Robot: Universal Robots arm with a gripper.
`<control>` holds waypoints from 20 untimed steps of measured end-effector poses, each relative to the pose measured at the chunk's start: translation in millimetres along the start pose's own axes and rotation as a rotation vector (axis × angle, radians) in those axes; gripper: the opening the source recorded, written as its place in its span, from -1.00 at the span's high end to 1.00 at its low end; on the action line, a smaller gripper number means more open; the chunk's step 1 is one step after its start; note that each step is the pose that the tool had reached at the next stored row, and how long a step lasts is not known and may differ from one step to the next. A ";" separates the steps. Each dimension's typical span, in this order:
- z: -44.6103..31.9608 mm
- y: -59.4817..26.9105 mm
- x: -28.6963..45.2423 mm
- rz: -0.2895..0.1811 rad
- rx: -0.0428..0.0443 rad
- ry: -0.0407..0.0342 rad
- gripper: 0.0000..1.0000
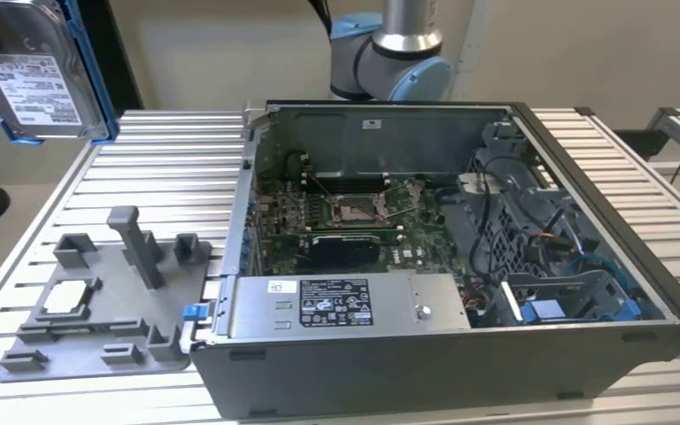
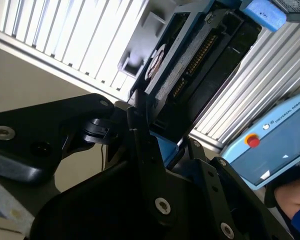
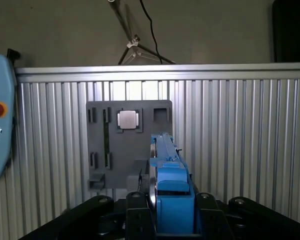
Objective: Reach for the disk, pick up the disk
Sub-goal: 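Pick up the disk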
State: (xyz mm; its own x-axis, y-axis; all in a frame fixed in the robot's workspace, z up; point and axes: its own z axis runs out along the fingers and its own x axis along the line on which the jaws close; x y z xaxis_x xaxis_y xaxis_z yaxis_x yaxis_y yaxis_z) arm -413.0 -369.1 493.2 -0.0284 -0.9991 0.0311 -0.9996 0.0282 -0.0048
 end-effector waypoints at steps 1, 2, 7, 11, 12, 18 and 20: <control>0.1 -0.7 0.0 0.000 0.0001 -0.0001 1.00; 0.0 -1.5 0.0 0.000 0.0000 0.0000 1.00; 0.0 -5.5 -0.1 0.000 0.0000 0.0000 1.00; 0.0 -10.0 -0.3 0.000 0.0000 0.0000 1.00; 0.0 -11.2 -0.3 0.000 0.0000 0.0000 1.00; 0.1 -19.1 -0.5 0.000 0.0000 0.0000 1.00; 0.1 -21.9 -0.6 0.000 0.0000 0.0000 1.00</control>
State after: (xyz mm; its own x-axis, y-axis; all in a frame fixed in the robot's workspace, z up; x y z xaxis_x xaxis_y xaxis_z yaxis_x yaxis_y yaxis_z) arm -391.0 -369.1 493.2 -0.0284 -0.9991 0.0311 -0.9996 0.0283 -0.0048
